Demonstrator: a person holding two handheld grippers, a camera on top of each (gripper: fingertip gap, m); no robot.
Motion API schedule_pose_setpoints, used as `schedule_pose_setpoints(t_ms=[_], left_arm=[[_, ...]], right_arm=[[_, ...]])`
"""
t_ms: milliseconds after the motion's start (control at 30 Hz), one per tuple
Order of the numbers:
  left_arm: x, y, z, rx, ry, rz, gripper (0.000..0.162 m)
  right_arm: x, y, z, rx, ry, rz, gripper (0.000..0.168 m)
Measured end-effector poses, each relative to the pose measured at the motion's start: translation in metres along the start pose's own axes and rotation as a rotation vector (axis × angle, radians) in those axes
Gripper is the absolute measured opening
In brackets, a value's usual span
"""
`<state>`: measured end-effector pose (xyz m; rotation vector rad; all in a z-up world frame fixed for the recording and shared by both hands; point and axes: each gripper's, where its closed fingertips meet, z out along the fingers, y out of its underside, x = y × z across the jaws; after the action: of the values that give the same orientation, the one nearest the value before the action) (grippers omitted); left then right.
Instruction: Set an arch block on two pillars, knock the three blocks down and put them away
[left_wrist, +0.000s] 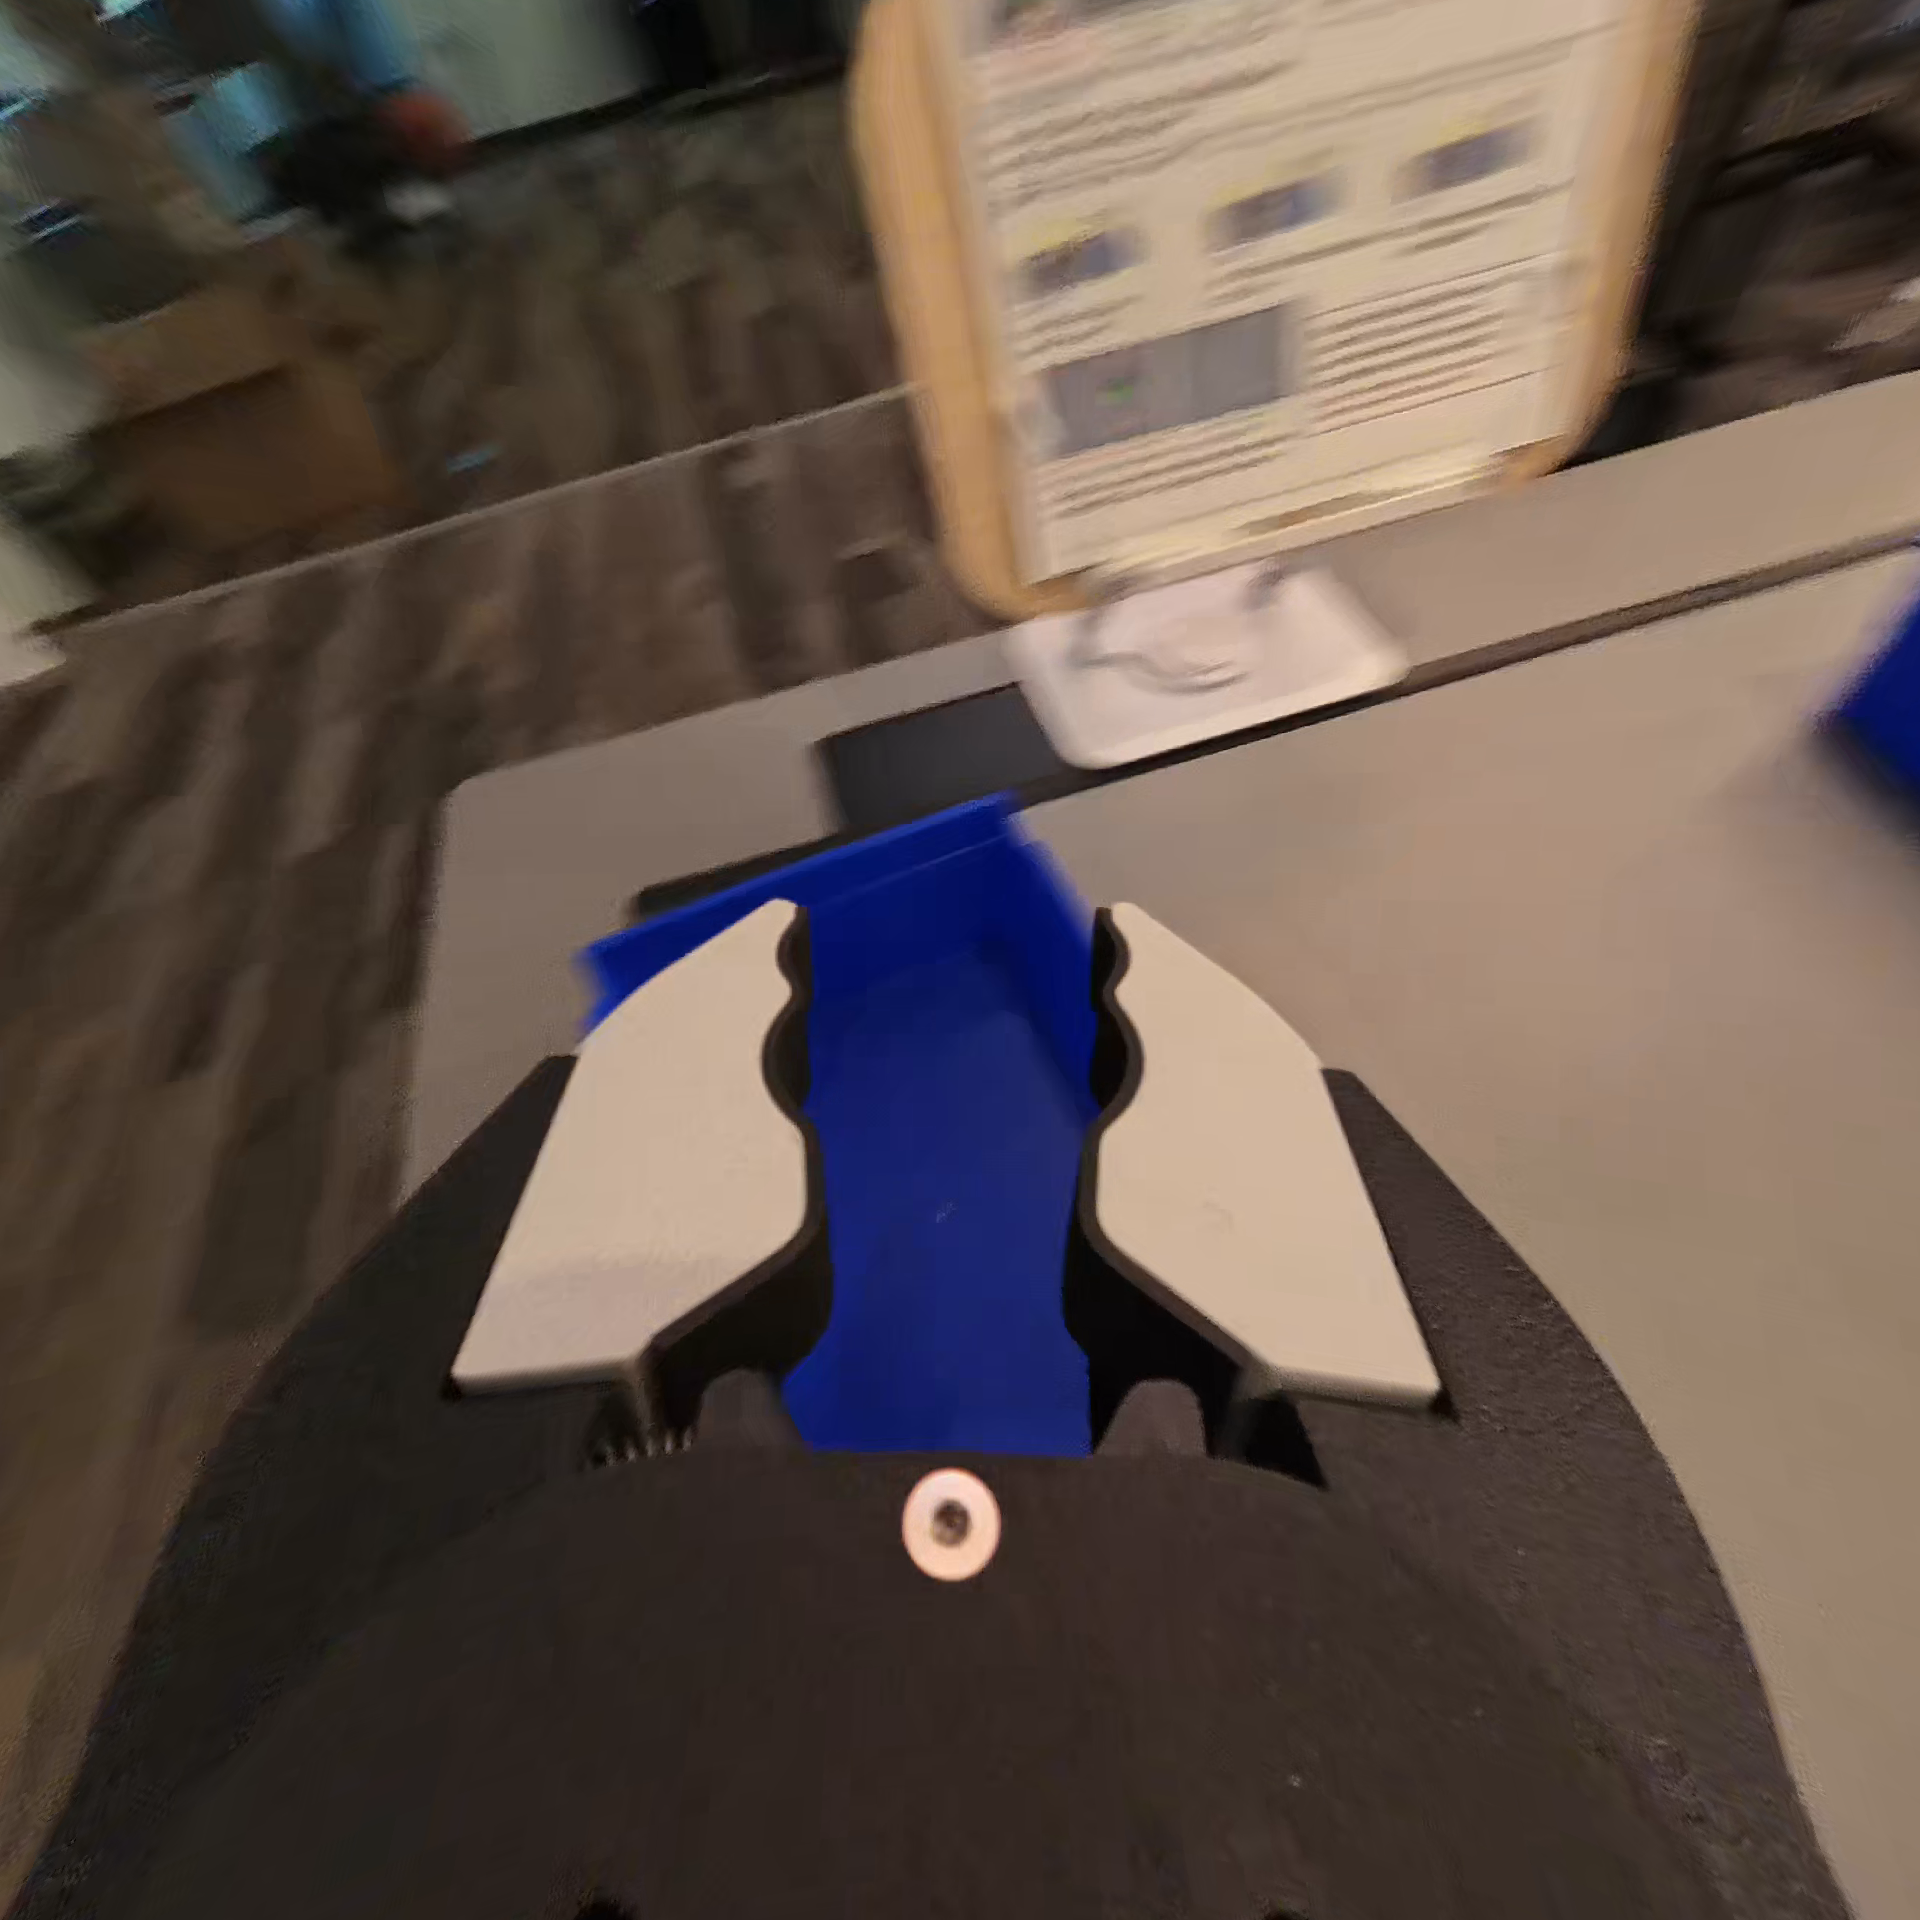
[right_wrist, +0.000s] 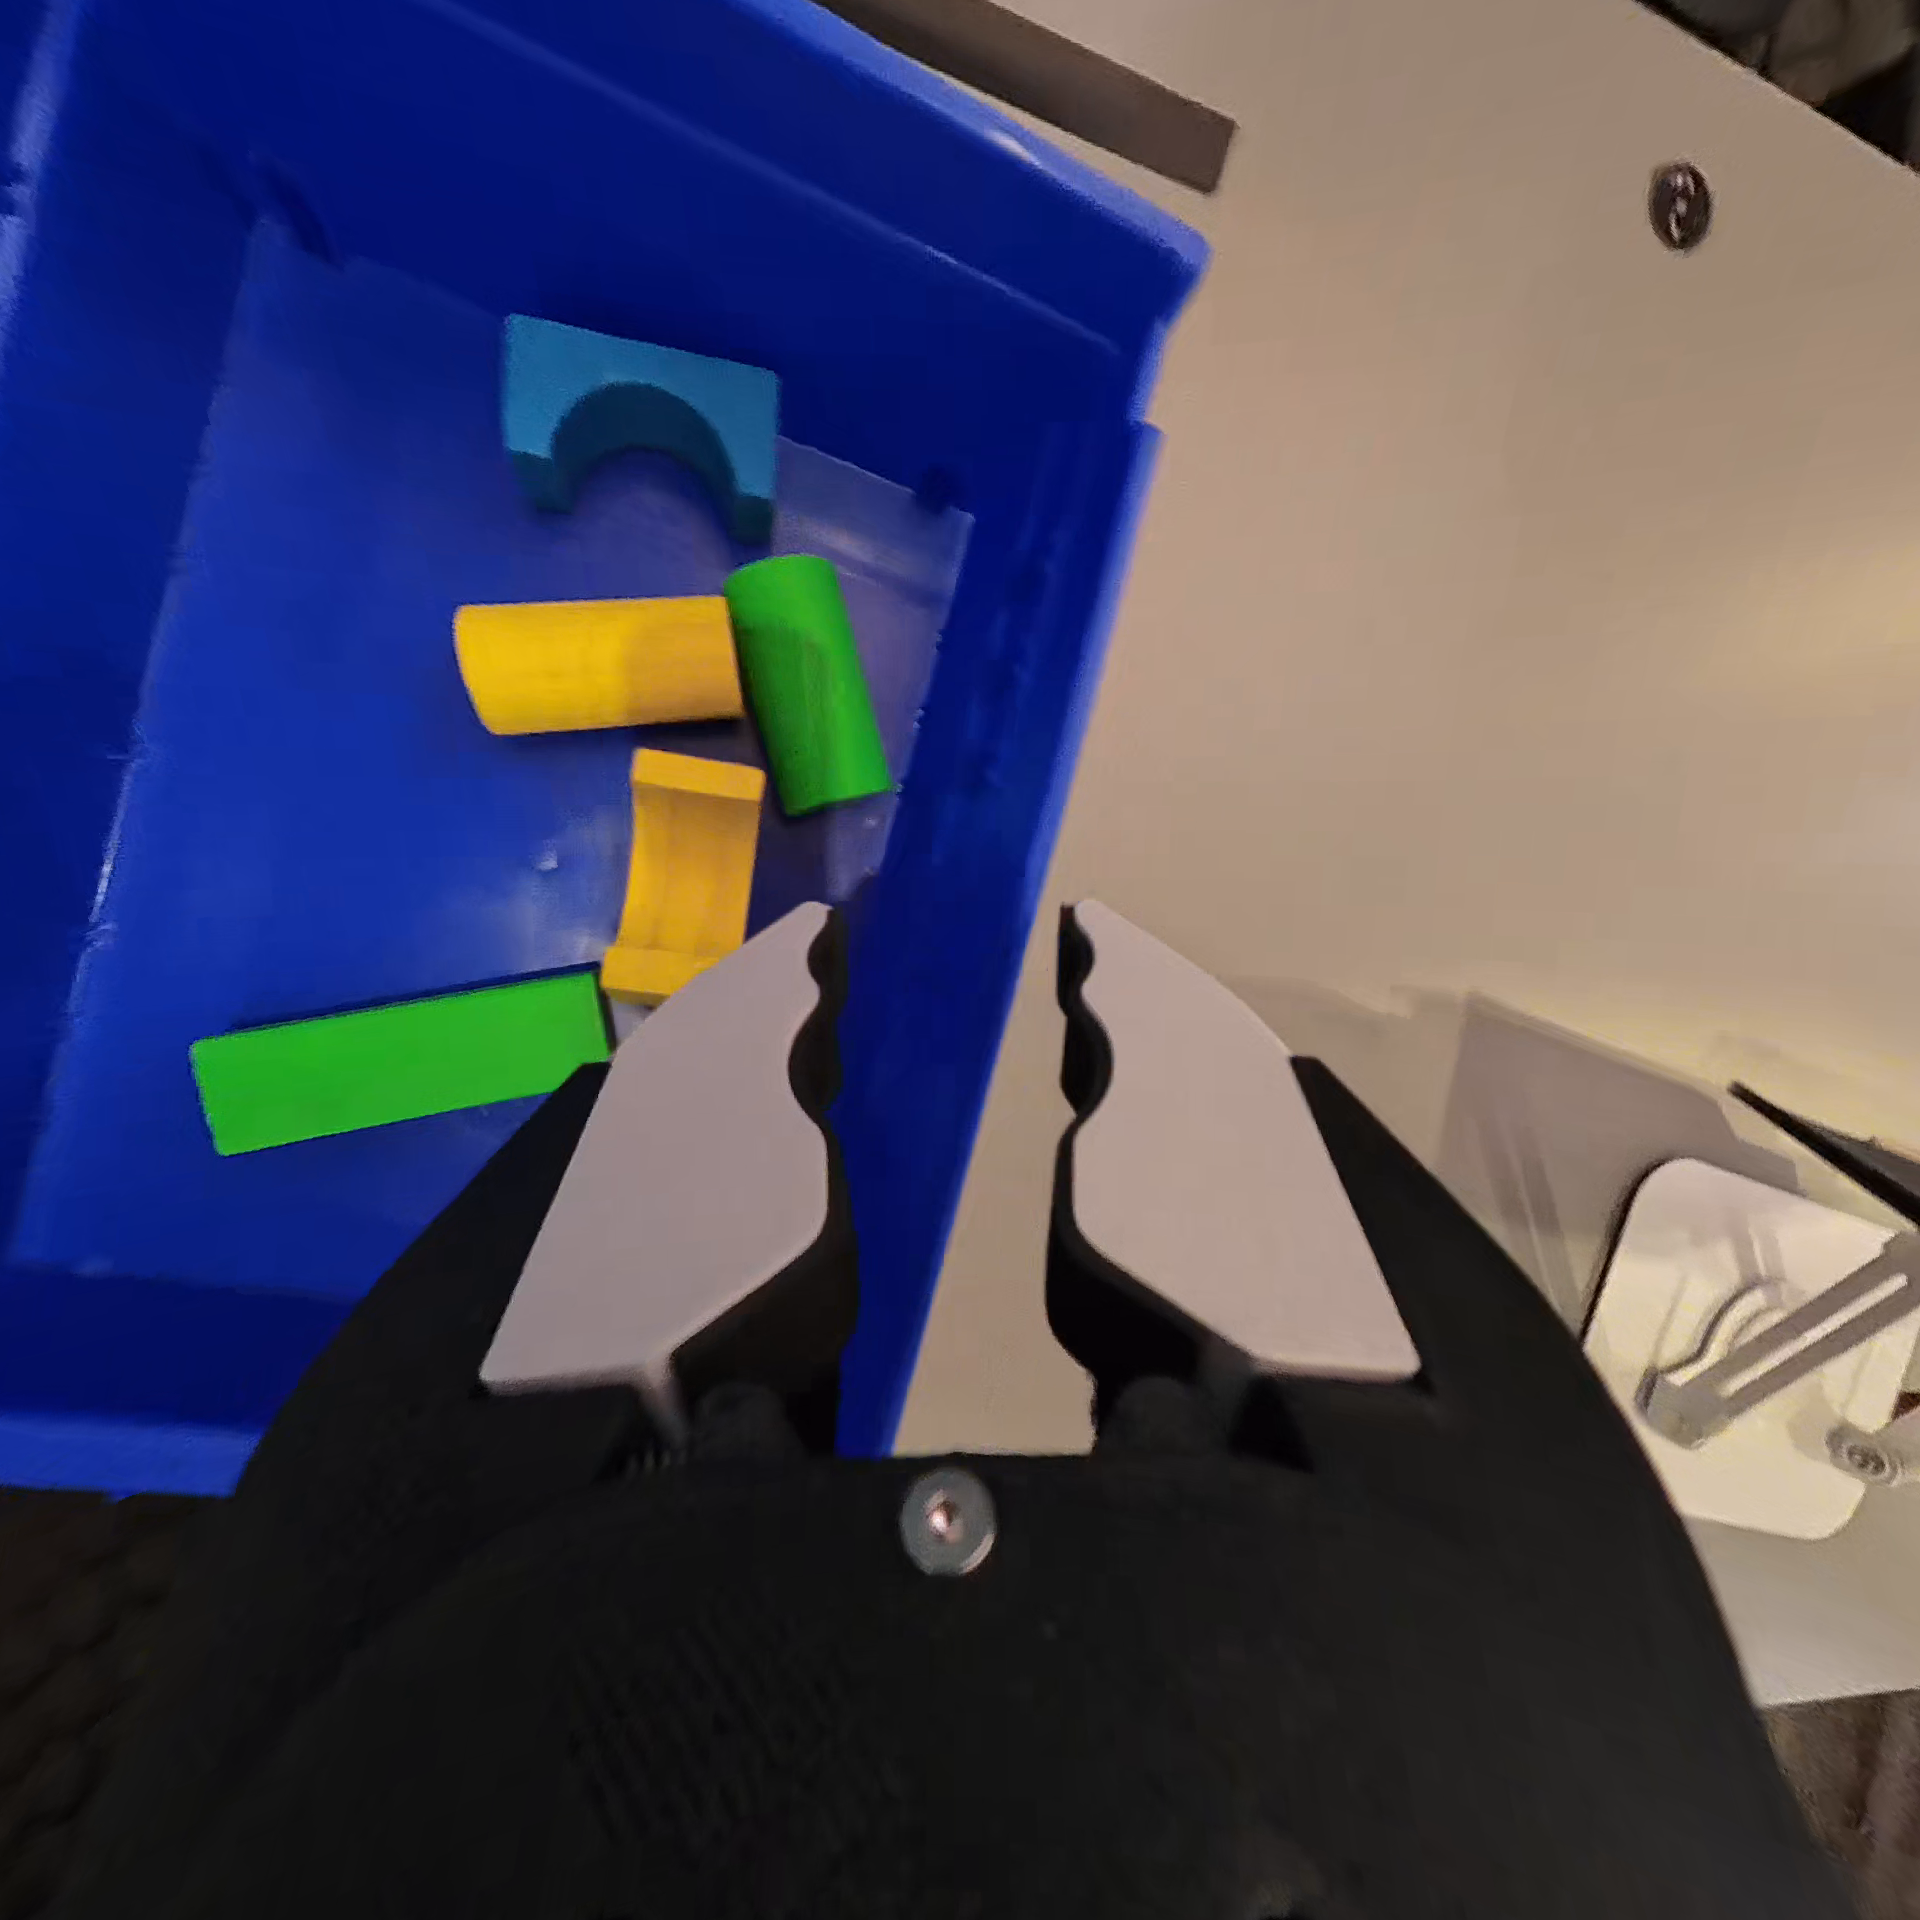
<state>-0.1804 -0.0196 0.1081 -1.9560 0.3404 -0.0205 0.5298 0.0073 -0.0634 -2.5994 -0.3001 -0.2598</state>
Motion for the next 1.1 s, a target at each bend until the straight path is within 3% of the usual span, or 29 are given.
schedule_pose_setpoints(t_ms=[100, 267, 333, 433, 667, 733, 867, 900, 1100], left_arm=[[-0.062, 0.046, -0.003, -0.178, -0.178, -0.077, 0.056], [-0.111, 0.112, 0.005, -0.393, -0.241, -0.215, 0.06], [-0.119, 0.131, 0.008, -0.462, -0.248, -0.246, 0.06], [-0.132, 0.159, 0.012, -0.572, -0.286, -0.26, 0.061], [-0.11, 0.209, 0.041, -0.782, -0.113, -0.331, 0.051], [-0.105, 0.22, 0.048, -0.829, -0.08, -0.351, 0.03], [-0.088, 0.238, 0.062, -0.921, 0.011, -0.367, 0.014], [-0.089, 0.237, 0.064, -0.924, -0.009, -0.334, 0.008], [-0.017, 0.214, 0.091, -0.932, 0.166, -0.163, 0.012]], right_arm=[[0.0, 0.013, 0.013, -0.043, -0.07, 0.075, 0.047], [-0.006, 0.042, 0.04, -0.213, -0.141, 0.123, 0.044], [-0.016, 0.048, 0.043, -0.249, -0.211, 0.123, 0.013], [-0.017, 0.047, 0.043, -0.246, -0.247, 0.179, 0.009], [-0.018, 0.047, 0.043, -0.242, -0.276, 0.23, 0.008], [-0.018, 0.046, 0.043, -0.244, -0.277, 0.249, 0.008], [-0.032, 0.038, 0.043, -0.243, -0.328, 0.301, 0.007], [-0.039, 0.034, 0.043, -0.245, -0.35, 0.3, 0.007], [-0.099, 0.003, 0.042, -0.26, -0.366, 0.204, 0.007]])
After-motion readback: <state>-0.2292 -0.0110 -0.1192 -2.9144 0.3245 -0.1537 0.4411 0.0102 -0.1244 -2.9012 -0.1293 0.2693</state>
